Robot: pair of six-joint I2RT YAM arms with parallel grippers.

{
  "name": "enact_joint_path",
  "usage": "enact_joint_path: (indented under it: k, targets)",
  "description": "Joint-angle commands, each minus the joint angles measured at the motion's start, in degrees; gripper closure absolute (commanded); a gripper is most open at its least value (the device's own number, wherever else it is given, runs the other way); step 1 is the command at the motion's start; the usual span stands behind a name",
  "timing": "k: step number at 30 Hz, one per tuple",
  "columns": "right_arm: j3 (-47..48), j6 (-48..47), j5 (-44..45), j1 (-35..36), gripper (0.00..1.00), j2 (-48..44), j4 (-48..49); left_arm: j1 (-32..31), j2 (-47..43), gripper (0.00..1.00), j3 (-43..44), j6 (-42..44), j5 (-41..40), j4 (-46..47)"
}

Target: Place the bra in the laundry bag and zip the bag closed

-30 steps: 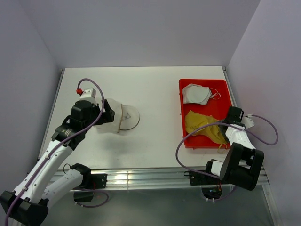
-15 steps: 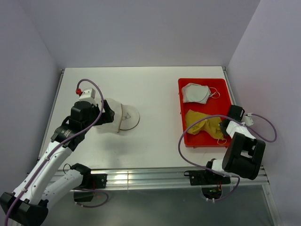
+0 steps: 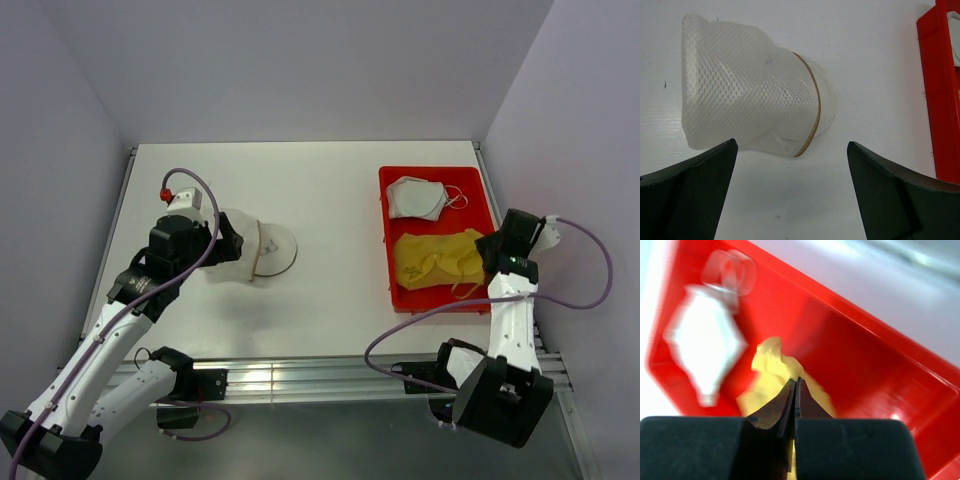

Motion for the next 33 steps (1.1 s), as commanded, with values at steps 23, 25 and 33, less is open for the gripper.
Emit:
enact_joint_path:
  k: [23, 25, 33]
  targets:
    - [43.61, 1.13, 10.13, 26.49, 1.00, 2.66, -12.26, -0.18, -2.00, 0.01, 0.15, 0.28, -0.93, 0.84]
    - [48.00, 1.22, 10.57, 29.21, 1.00, 4.68, -12.79, -0.18, -2.09, 0.01, 0.24, 0.19, -0.93, 0.67]
    - [55.67, 3.24, 10.75, 40.10, 1.00, 11.10, -11.48, -0.18, -2.36, 0.01, 0.24, 0.37, -0.76, 0.84]
